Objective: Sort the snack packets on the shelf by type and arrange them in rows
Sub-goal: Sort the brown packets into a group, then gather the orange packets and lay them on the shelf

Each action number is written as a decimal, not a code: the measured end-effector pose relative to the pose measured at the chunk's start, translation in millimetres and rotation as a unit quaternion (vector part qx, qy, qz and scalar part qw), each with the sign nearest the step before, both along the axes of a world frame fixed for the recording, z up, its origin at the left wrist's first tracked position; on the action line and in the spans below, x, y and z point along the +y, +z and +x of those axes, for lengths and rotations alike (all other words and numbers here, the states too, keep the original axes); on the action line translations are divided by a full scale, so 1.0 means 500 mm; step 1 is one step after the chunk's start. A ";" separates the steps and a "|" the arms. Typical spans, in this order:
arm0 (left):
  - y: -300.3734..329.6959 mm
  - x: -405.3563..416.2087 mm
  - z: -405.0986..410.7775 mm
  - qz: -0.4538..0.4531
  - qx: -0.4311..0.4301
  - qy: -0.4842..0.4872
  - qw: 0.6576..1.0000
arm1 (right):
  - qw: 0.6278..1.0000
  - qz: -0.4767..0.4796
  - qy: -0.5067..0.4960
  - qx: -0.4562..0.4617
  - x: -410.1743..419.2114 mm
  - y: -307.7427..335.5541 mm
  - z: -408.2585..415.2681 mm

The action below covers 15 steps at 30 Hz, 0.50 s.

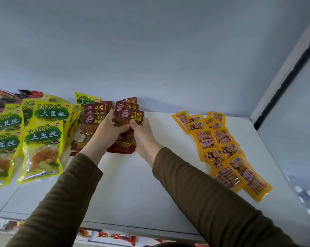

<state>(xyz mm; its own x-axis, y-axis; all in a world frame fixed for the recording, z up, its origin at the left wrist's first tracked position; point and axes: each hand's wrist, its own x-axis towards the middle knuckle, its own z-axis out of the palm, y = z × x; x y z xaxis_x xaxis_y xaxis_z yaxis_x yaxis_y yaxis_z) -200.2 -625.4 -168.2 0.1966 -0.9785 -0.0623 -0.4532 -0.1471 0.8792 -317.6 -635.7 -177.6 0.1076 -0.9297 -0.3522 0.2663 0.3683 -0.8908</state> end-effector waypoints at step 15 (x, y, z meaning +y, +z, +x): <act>-0.007 0.024 -0.027 -0.072 -0.154 0.018 0.985 | 0.985 -0.130 0.057 0.095 0.080 0.050 -0.080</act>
<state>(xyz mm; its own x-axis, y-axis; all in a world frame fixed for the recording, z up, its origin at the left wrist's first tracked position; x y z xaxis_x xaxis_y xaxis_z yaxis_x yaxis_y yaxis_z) -213.6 -613.7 -171.9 0.2193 -0.9647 0.1458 -0.6990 -0.0511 0.7133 -357.7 -595.7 -152.6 0.1715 -0.9768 -0.1280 0.0556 0.1393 -0.9887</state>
